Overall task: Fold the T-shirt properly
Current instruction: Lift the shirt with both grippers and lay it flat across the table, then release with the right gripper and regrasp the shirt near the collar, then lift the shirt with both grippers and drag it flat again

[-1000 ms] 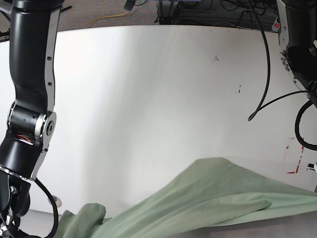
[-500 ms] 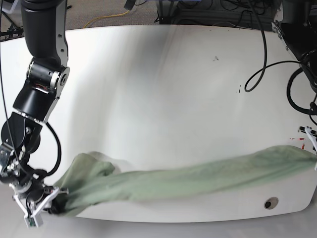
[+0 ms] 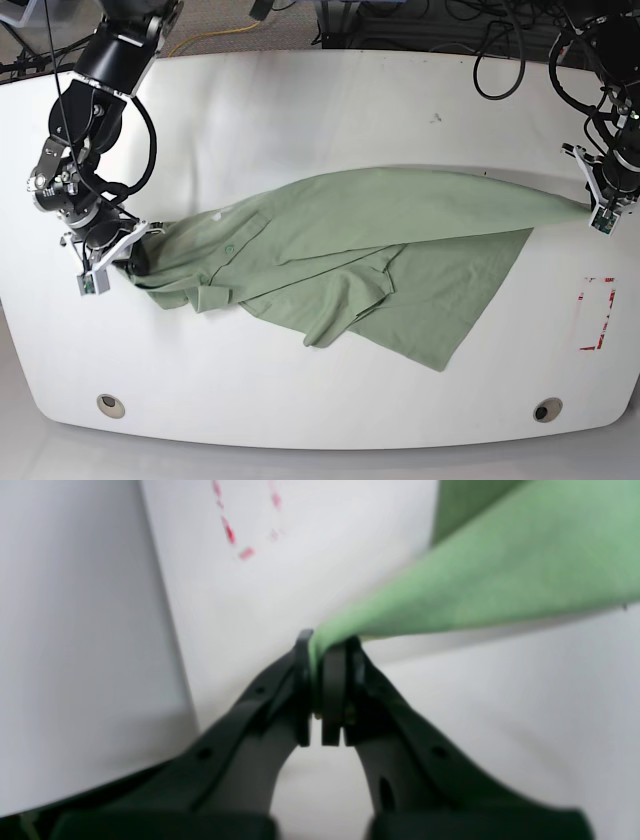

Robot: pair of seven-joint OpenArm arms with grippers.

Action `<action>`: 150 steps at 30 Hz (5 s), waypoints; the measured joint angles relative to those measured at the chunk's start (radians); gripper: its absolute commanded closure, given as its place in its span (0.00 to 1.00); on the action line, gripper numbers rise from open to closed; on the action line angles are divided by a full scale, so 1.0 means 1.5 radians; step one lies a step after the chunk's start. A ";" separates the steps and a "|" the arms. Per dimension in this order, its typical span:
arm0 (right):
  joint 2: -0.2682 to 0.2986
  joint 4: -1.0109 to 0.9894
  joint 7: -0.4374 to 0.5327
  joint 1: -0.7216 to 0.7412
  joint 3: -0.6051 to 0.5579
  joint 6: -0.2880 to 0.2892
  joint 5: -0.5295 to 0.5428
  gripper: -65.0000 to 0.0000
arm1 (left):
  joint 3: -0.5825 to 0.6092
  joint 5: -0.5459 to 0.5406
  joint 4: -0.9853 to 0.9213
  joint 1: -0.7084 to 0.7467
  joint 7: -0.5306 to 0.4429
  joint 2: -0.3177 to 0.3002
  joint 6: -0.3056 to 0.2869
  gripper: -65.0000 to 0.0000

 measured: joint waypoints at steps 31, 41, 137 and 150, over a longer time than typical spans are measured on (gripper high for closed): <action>0.037 0.031 -0.045 -0.312 0.069 0.002 0.421 0.25 | -0.043 0.005 -0.084 0.128 -0.080 0.015 0.002 1.00; 0.106 -0.050 -0.036 -0.098 0.023 0.002 0.392 0.25 | -0.066 0.002 -0.084 0.138 -0.093 0.019 0.002 1.00; -0.009 -0.246 0.131 0.228 -0.318 0.005 -0.079 1.00 | 0.001 0.013 -0.025 0.005 -0.063 0.050 0.003 1.00; 0.019 -0.240 0.102 0.455 -0.324 0.030 -0.079 1.00 | 0.057 0.009 0.017 -0.325 0.167 0.078 0.000 1.00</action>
